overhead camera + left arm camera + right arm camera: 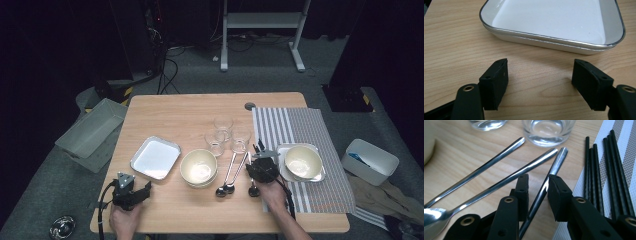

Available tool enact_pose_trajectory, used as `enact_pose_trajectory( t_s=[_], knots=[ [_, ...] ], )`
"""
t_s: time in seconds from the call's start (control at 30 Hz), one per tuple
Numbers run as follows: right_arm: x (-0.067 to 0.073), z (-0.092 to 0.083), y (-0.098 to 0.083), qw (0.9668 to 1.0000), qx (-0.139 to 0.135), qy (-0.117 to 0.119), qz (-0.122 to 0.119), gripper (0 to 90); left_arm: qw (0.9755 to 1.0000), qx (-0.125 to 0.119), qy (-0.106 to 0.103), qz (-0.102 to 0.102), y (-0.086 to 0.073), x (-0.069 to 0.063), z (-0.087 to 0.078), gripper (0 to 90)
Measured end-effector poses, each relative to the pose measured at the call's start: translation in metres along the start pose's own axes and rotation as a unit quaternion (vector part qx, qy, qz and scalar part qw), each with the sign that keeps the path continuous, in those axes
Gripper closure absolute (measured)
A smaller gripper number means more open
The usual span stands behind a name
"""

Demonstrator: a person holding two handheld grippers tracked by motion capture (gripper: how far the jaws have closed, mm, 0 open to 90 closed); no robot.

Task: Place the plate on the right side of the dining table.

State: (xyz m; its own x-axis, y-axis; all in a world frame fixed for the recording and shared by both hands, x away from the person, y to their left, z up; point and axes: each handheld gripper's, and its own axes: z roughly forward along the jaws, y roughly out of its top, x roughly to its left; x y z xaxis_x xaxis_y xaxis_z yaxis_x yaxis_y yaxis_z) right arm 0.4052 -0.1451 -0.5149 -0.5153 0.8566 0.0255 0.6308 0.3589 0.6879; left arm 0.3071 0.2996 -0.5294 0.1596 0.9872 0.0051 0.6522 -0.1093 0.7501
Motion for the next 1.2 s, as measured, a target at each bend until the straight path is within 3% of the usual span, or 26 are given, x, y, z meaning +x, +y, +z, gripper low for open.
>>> enact_pose_trajectory(
  t_s=[0.37,0.63,0.87,1.2],
  knots=[
    [0.009,-0.026,-0.023,0.9997,0.01,0.012,-0.021,69.3,1.0,0.0,0.0,0.0,0.0,0.0,0.0,29.7],
    [0.01,-0.029,-0.028,0.9992,0.016,0.02,-0.029,73.9,1.0,0.0,0.001,0.0,0.0,0.0,0.0,29.7],
    [0.01,-0.027,-0.027,0.9992,0.017,0.012,-0.034,81.3,1.0,0.0,0.0,0.0,0.0,0.0,0.0,29.6],
    [0.007,-0.022,-0.021,0.9996,0.017,0.0,-0.023,82.9,1.0,0.001,-0.001,0.0,0.0,-0.001,0.0,29.4]
  ],
)
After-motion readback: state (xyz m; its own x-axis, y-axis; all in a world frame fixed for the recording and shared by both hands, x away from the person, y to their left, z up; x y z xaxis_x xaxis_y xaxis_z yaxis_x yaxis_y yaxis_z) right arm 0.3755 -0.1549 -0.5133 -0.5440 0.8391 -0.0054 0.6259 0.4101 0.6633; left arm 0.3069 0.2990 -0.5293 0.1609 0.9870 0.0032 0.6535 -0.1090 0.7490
